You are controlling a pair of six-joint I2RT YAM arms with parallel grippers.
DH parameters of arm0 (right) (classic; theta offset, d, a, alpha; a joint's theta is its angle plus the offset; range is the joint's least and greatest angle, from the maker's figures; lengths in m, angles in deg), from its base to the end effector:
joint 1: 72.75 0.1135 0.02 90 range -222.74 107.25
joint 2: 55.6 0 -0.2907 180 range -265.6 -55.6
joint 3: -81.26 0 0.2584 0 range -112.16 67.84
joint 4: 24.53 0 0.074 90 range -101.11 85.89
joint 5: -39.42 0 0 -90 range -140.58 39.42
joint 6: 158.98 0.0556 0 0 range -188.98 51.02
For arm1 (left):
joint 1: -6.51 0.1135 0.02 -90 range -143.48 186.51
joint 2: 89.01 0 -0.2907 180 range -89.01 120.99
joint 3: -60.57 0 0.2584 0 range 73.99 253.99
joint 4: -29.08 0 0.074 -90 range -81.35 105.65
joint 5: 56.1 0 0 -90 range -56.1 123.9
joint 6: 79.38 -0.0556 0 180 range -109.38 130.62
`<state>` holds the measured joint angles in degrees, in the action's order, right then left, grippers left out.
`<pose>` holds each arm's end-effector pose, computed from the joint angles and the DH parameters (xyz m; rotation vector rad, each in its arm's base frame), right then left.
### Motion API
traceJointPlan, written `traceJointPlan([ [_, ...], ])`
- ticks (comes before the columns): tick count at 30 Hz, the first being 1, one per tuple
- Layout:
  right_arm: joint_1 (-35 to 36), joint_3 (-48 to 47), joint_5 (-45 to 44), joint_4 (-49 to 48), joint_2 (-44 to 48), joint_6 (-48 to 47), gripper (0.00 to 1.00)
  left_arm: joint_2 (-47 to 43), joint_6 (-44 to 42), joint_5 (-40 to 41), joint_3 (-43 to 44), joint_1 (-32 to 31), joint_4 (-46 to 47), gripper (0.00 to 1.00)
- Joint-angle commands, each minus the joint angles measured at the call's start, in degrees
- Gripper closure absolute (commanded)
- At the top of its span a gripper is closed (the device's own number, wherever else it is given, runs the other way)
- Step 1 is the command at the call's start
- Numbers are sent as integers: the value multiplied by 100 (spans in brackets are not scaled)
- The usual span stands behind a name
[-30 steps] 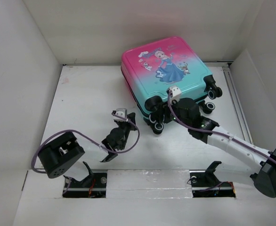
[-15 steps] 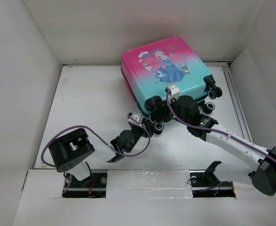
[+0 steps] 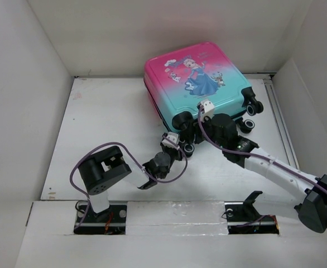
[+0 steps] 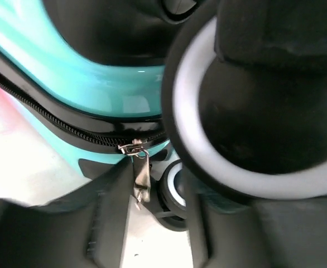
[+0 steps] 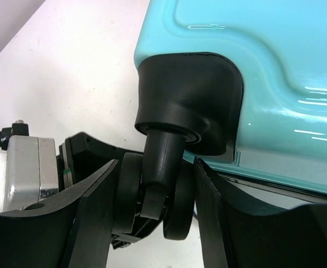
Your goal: Pack the luggage
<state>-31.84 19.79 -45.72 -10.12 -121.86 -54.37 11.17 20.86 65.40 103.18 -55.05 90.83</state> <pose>0.2105 0.1887 0.3155 -0.5068 1.9077 0.7271 0.1832 -0.2772 0.1904 0.2348 1.5197 -0.5920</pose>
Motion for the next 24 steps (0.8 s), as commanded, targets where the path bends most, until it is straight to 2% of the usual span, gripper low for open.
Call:
traceJointPlan([
  [1, 216, 190, 1201, -64, 192, 174, 100, 81, -224, 1015, 412, 284, 1745, 70],
  [2, 216, 243, 1201, -64, 192, 174, 100, 28, -294, 1015, 412, 285, 1833, 75],
  [3, 216, 244, 1201, -64, 192, 174, 100, 28, -408, 1076, 412, 285, 1964, 89],
  [5, 216, 296, 1201, -64, 192, 174, 100, -25, -409, 1391, 342, 285, 2018, 100],
  [12, 216, 516, 1148, -126, 254, 226, 100, -517, -918, 1569, 17, 285, 2677, 100],
  [19, 216, 568, 859, -65, 254, 226, 100, -781, -1208, 1744, -291, 285, 2678, 100],
  [24, 111, 569, 657, 163, 359, 226, 100, -1211, -1279, 1912, -642, 478, 2302, 100],
])
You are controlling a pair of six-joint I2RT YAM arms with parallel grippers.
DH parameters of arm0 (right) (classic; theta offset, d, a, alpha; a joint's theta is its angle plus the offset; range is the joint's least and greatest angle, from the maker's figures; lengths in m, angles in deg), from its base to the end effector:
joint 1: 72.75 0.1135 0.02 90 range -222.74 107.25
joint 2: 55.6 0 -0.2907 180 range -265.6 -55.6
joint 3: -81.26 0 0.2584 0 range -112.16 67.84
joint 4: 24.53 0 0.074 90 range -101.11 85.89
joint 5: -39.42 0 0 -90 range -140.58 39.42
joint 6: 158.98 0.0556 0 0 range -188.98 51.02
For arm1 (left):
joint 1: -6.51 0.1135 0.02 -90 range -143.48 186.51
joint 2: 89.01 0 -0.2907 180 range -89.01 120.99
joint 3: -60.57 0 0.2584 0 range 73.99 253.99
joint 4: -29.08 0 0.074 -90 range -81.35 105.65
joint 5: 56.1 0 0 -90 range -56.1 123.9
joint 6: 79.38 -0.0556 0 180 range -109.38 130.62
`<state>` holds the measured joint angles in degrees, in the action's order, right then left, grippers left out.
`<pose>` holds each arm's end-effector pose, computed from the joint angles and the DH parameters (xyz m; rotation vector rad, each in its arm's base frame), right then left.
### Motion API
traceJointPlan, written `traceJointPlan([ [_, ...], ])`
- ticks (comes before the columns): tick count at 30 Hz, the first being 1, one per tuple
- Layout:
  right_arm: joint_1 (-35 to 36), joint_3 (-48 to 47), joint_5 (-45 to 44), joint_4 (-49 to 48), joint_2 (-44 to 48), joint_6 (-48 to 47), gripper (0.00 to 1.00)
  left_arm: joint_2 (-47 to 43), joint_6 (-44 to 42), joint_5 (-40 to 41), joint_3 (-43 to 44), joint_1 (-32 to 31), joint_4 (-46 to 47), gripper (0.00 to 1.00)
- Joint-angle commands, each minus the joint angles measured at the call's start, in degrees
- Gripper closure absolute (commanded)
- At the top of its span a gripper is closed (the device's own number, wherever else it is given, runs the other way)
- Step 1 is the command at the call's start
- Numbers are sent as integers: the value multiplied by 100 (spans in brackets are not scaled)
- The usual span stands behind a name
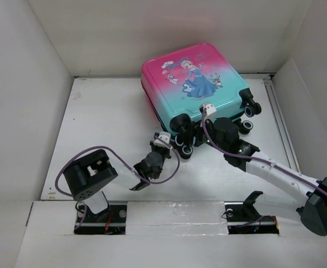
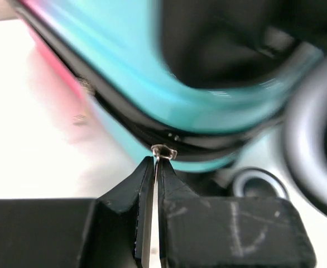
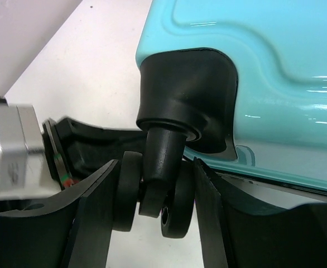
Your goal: Pack the luggage
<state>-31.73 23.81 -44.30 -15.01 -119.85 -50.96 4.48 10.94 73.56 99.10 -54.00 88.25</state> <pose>0.2030 0.1846 0.3084 -0.4633 1.8785 0.8059 0.1798 -0.2459 0.2007 0.2352 1.5051 -0.3322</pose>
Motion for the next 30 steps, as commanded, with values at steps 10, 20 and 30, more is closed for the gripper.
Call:
traceJointPlan([
  [10, 47, 343, 795, 777, 290, -167, 100, -1228, 723, 429, -208, 1812, 784, 100],
  [20, 609, 132, 725, 619, -8, -167, 100, -1334, 2276, -55, 1250, 3061, -2229, 100],
  [30, 1372, -500, 839, 136, -746, -167, 100, -3151, 3475, -484, 612, 3221, -4007, 0],
])
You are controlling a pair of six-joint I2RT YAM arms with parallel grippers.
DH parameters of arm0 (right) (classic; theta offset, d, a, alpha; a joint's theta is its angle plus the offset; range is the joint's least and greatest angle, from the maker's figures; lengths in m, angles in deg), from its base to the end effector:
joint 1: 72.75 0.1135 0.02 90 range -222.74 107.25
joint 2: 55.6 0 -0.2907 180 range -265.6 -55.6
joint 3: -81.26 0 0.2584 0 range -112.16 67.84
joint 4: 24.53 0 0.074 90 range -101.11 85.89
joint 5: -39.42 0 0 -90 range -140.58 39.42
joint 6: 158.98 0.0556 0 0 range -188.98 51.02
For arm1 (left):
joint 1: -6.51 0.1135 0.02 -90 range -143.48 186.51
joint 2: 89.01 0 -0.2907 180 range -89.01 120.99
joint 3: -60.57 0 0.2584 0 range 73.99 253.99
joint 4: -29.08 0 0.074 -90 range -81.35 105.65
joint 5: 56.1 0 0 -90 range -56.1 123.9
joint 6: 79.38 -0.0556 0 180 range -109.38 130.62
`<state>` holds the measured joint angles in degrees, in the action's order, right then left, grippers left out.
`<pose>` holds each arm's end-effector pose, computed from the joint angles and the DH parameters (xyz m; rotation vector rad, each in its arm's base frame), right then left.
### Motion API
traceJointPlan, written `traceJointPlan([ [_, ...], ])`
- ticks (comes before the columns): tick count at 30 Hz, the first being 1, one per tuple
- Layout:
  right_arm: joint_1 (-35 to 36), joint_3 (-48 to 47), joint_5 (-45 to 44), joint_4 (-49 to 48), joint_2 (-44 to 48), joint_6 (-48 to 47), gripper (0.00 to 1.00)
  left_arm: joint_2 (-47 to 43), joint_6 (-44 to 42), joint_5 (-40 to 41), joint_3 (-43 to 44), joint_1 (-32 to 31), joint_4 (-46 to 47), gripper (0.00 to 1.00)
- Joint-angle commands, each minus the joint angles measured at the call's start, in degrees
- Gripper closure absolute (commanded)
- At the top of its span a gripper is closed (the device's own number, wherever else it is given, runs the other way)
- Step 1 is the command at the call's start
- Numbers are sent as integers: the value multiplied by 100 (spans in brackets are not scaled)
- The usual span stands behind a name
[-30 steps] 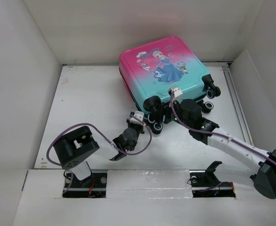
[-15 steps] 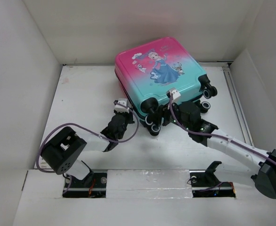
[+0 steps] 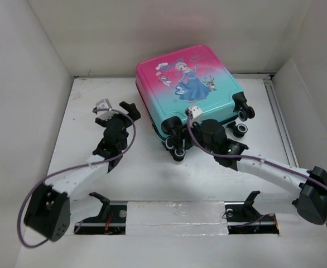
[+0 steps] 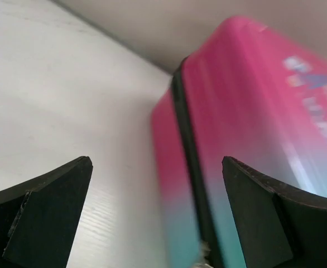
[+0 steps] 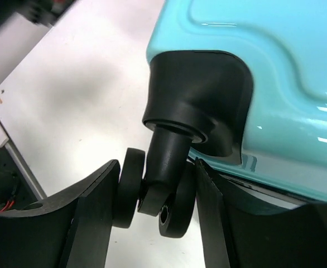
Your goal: Pack the luggage
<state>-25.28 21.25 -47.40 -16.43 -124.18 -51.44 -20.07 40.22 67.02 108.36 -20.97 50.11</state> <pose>0.1961 0.2183 0.3085 -0.5415 1.8700 0.8242 0.2599 -0.1009 0.2913 -0.4780 1.5080 -0.3269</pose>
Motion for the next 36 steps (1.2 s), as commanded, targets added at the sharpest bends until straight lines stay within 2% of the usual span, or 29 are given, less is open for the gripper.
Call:
traceJointPlan([
  [1, 825, -402, 1071, 277, -401, -119, 100, -1142, 546, -6, -395, -82, -255, 0],
  [4, 1211, -753, 1018, 137, -770, -67, 100, -1890, 765, -420, -563, -82, -841, 0],
  [8, 1660, -1105, 746, -56, -1157, 100, 99, -2717, 976, -448, -616, -82, -1519, 0],
  [9, 1731, -1176, 745, -57, -1271, 100, 83, -2877, 1029, -386, -616, -82, -1860, 0],
  [11, 1862, -1439, 666, -127, -1377, 100, 63, -3323, 1152, -263, -563, -82, -2135, 0],
  [12, 1863, -1536, 666, -127, -1439, 100, 38, -3466, 1153, -263, -563, -82, -2223, 0],
  [15, 1916, -1870, 666, 118, -1439, 39, 15, -3948, 1214, -517, -563, -82, -2224, 0],
  [16, 1968, -1924, 545, 215, -1257, -31, 0, -4037, 1214, -613, -563, -82, -2172, 0],
  [20, 1969, -1872, -140, 864, -404, -259, 0, -4275, 995, -1193, -441, -82, -2048, 0],
  [24, 1969, -1249, -1430, 1032, 843, -313, 0, -4276, 837, -1912, -282, -82, -1996, 0],
  [27, 1916, -617, -2160, 1374, 1714, -313, 0, -4381, 757, -2379, -570, -82, -1627, 0],
  [33, 1679, 18, -2419, 1666, 2787, -41, 0, -4329, 757, -2609, -799, -82, -1381, 0],
  [36, 1679, 141, -2419, 1666, 2841, 30, 0, -4162, 757, -2557, -722, -82, -1459, 0],
])
